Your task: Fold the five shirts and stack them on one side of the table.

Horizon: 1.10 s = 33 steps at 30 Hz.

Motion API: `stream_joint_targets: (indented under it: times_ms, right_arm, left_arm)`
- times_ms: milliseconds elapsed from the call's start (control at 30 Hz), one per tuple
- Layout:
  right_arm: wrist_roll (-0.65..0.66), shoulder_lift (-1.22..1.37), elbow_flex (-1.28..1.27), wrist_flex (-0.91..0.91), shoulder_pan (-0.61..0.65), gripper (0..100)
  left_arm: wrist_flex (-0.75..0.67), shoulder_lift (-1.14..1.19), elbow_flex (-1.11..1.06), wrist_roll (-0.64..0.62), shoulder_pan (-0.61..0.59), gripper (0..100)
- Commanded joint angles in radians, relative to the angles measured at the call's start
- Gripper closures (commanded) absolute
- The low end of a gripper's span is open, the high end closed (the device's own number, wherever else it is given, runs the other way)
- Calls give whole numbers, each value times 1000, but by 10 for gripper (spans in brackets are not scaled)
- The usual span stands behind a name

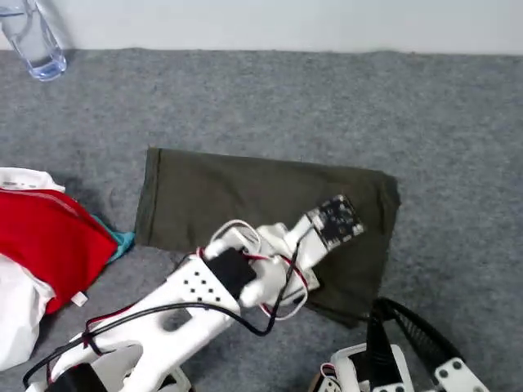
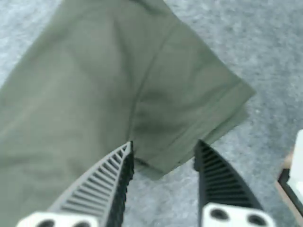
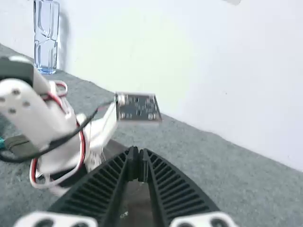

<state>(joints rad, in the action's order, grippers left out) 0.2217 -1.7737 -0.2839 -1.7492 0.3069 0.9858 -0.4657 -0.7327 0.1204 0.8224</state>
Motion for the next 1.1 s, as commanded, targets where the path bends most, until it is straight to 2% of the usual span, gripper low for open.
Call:
stream_joint_targets:
  times_ms: [0, 133, 333, 733, 1067]
  right_arm:
    - [-9, 4, 26, 13, 8, 990]
    - [-9, 8, 26, 13, 12, 990]
    - [-9, 8, 26, 13, 12, 990]
    - [-5, 8, 26, 12, 12, 990]
    - [-2, 7, 26, 12, 12, 990]
  left_arm:
    - [-98, -11, -50, 66, 71, 764]
    - [-166, 120, -70, 100, 95, 761]
    - [-170, 388, 59, 140, 115, 761]
    - [-46, 588, 278, 144, 161, 766]
    - [6, 690, 381, 144, 166, 954]
